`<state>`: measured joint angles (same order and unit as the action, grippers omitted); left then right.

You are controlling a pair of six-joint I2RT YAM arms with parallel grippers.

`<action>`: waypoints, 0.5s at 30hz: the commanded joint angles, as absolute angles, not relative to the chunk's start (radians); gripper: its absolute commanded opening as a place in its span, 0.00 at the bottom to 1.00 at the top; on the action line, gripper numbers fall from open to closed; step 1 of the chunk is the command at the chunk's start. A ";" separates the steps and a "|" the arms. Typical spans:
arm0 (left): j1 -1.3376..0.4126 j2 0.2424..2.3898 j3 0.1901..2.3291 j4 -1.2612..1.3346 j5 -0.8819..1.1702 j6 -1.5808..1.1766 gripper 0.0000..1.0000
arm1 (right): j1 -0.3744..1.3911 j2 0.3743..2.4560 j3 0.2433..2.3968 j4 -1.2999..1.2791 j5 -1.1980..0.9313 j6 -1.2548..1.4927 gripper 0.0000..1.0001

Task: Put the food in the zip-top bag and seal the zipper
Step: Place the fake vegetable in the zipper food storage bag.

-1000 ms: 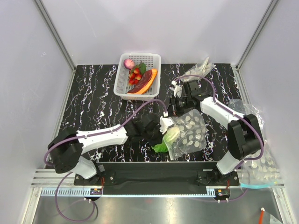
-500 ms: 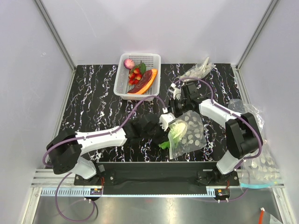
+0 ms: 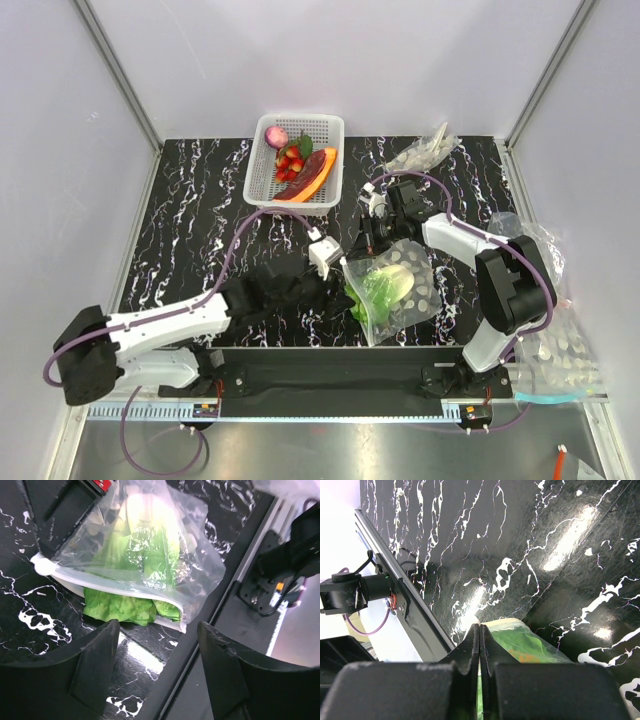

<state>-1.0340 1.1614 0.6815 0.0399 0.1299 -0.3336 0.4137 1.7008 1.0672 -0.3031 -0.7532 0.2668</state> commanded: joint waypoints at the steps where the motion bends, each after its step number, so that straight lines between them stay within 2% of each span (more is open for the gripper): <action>1: -1.032 1.155 0.637 0.046 0.084 -0.422 0.66 | 0.423 1.698 1.095 -0.287 -0.778 0.255 0.00; 7: -1.028 1.268 0.543 0.268 0.060 -0.535 0.56 | 0.422 1.692 1.111 -0.299 -0.782 0.255 0.00; 12: -1.028 1.379 0.551 0.411 0.026 -0.566 0.46 | 0.422 1.684 1.121 -0.311 -0.781 0.255 0.00; 15: -1.028 1.439 0.572 0.519 0.012 -0.595 0.45 | 0.423 1.689 1.117 -0.310 -0.788 0.259 0.00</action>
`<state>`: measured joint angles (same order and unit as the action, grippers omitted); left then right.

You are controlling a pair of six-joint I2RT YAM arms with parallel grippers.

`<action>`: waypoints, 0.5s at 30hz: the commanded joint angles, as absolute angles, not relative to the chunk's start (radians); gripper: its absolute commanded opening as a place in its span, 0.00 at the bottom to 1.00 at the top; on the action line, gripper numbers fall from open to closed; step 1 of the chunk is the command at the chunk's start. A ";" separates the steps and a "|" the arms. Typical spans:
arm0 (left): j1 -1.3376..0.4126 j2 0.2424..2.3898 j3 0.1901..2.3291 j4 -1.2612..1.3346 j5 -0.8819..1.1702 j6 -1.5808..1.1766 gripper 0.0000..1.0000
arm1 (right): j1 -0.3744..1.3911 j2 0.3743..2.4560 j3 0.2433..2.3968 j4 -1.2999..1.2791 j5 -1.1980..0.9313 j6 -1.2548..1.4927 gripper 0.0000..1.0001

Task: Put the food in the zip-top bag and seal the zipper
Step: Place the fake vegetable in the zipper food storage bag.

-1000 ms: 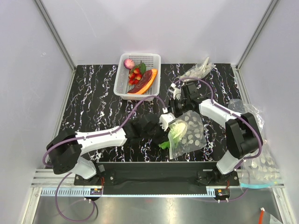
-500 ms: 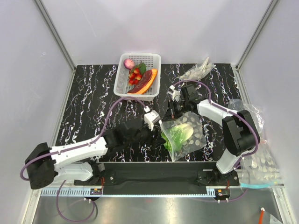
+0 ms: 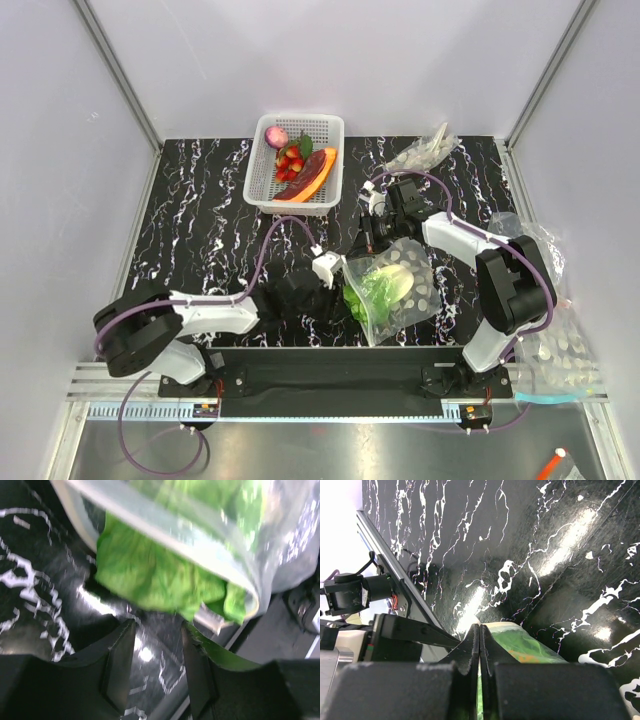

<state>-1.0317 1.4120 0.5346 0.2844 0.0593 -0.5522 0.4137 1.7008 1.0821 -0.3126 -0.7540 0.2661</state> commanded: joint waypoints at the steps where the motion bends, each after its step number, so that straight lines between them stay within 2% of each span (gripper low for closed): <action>1: -1.028 1.468 0.584 0.543 0.011 -0.607 0.46 | 0.422 1.690 1.114 -0.299 -0.792 0.262 0.00; 7: -1.034 1.633 0.652 0.725 -0.052 -0.624 0.47 | 0.422 1.697 1.098 -0.270 -0.801 0.270 0.00; 10: -1.035 1.596 0.582 0.782 -0.026 -0.632 0.51 | 0.423 1.698 1.121 -0.310 -0.793 0.244 0.00; 12: -1.034 1.521 0.548 0.714 -0.017 -0.632 0.56 | 0.422 1.689 1.134 -0.334 -0.770 0.221 0.02; 13: -1.035 1.493 0.522 0.677 -0.018 -0.620 0.58 | 0.423 1.686 1.143 -0.347 -0.762 0.218 0.08; 14: -1.037 1.464 0.506 0.648 -0.012 -0.618 0.59 | 0.423 1.684 1.147 -0.354 -0.750 0.215 0.33; 15: -1.035 1.438 0.491 0.602 -0.012 -0.623 0.62 | 0.422 1.677 1.153 -0.362 -0.735 0.207 0.50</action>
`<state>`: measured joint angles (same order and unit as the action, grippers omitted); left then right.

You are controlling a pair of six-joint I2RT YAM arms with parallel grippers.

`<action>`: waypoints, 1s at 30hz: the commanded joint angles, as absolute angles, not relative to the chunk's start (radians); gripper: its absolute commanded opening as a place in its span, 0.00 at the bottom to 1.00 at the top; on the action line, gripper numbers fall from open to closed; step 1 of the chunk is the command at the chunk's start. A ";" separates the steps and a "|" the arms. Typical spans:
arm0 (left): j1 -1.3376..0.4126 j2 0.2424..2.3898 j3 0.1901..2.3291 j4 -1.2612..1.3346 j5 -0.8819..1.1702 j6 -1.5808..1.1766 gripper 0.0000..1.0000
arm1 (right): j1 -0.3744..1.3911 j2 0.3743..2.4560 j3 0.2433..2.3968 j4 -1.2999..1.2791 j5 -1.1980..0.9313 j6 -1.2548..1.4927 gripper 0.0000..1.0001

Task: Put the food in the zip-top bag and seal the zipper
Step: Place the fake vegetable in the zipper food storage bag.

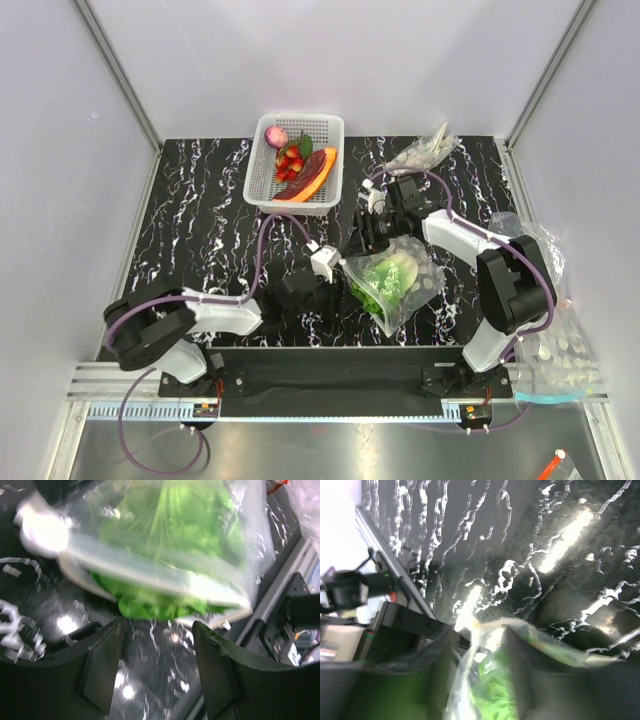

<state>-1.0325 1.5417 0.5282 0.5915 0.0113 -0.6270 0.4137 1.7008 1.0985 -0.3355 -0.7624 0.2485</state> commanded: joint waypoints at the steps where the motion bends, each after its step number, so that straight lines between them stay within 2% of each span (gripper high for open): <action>1: -1.035 1.392 0.474 0.585 -0.008 -0.630 0.64 | 0.422 1.674 1.172 -0.389 -0.689 0.204 0.59; 2: -1.035 1.373 0.453 0.565 -0.005 -0.632 0.65 | 0.422 1.669 1.184 -0.411 -0.658 0.190 0.71; 6: -1.035 1.281 0.417 0.448 -0.005 -0.644 0.66 | 0.422 1.619 1.258 -0.524 -0.524 0.166 0.86; 10: -1.032 1.218 0.420 0.341 -0.053 -0.649 0.68 | 0.446 1.553 1.347 -0.632 -0.366 0.156 0.88; 14: -0.977 1.201 0.440 0.264 -0.025 -0.658 0.68 | 0.552 1.482 1.384 -0.747 -0.125 0.164 0.88; 18: -0.849 1.223 0.422 0.333 0.098 -0.689 0.67 | 0.678 1.419 1.384 -0.862 0.099 0.218 0.79; 20: -0.825 1.230 0.414 0.371 0.127 -0.703 0.67 | 0.736 1.398 1.364 -0.917 0.136 0.260 0.69; 23: -0.793 1.249 0.414 0.423 0.127 -0.722 0.68 | 0.811 1.358 1.324 -0.954 0.170 0.317 0.62; 30: -0.720 1.311 0.405 0.526 0.163 -0.765 0.68 | 0.968 1.388 1.269 -0.994 0.290 0.426 0.56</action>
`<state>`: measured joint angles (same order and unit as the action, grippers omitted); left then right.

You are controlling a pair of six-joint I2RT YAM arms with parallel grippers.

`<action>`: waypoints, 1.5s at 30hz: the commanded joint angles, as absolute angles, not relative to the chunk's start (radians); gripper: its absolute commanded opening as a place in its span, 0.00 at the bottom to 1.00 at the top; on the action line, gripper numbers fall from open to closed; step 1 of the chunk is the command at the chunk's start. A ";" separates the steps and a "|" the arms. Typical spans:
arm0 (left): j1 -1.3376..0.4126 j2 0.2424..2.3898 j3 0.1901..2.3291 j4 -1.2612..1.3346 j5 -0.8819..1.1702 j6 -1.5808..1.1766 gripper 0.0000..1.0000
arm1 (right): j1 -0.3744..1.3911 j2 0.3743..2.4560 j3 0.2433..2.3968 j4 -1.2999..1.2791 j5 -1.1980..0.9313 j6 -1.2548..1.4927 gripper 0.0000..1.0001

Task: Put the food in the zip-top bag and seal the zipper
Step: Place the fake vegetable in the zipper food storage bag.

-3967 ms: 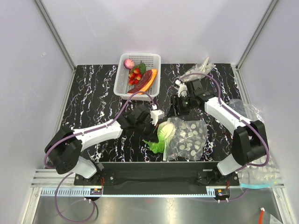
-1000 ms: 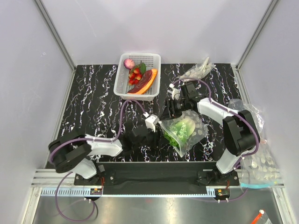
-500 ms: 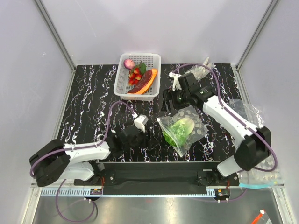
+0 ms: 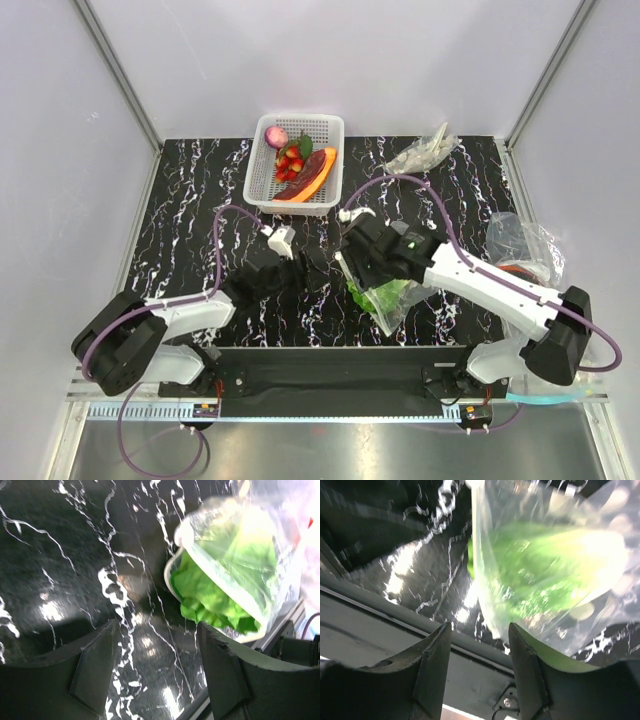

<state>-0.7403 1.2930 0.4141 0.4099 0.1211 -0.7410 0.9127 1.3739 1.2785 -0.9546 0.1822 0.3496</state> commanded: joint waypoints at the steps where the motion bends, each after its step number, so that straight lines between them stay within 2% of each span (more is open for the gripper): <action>1: -0.718 1.315 0.406 0.529 0.169 -0.765 0.68 | 0.985 1.397 1.266 -1.003 0.302 0.437 0.55; 5: -0.713 1.342 0.419 0.531 0.179 -0.759 0.68 | 1.031 1.453 1.255 -1.017 0.353 0.475 0.53; 7: -0.713 1.374 0.426 0.545 0.193 -0.762 0.68 | 1.034 1.468 1.240 -1.005 0.367 0.477 0.49; 18: -0.712 1.517 0.440 0.745 0.230 -0.788 0.67 | 1.034 1.551 1.198 -0.925 0.431 0.457 0.42; 20: -0.712 1.541 0.449 0.779 0.242 -0.782 0.67 | 1.035 1.569 1.193 -0.916 0.440 0.459 0.36; 21: -0.712 1.551 0.452 0.790 0.247 -0.776 0.66 | 1.034 1.577 1.198 -0.923 0.455 0.459 0.24; 23: -0.712 1.575 0.460 0.816 0.245 -0.773 0.66 | 1.034 1.582 1.198 -0.925 0.460 0.462 0.15; 24: -0.713 1.585 0.462 0.830 0.244 -0.770 0.66 | 1.034 1.578 1.195 -0.919 0.462 0.462 0.07; 27: -0.712 1.630 0.462 0.911 0.238 -0.773 0.66 | 1.034 1.562 1.190 -0.907 0.454 0.462 0.00; 31: -0.713 1.710 0.440 1.098 0.229 -0.796 0.65 | 1.034 1.531 1.195 -0.907 0.454 0.466 0.00; 32: -0.713 1.739 0.433 1.136 0.227 -0.799 0.65 | 1.035 1.519 1.198 -0.908 0.448 0.465 0.01; 34: -0.713 1.761 0.394 1.243 0.204 -0.819 0.65 | 1.034 1.506 1.200 -0.910 0.430 0.462 0.19; 36: -0.713 1.782 0.376 1.288 0.195 -0.830 0.65 | 1.034 1.491 1.195 -0.902 0.411 0.460 0.27; 37: -0.713 1.784 0.377 1.276 0.198 -0.834 0.64 | 1.035 1.490 1.193 -0.900 0.408 0.457 0.30; 38: -0.712 1.778 0.380 1.261 0.201 -0.833 0.62 | 1.035 1.489 1.193 -0.899 0.400 0.453 0.37; 44: -0.712 1.698 0.382 1.129 0.176 -0.828 0.61 | 1.049 1.506 1.190 -0.905 0.426 0.440 0.54; 45: -0.712 1.684 0.383 1.111 0.172 -0.821 0.61 | 1.055 1.511 1.184 -0.916 0.437 0.440 0.60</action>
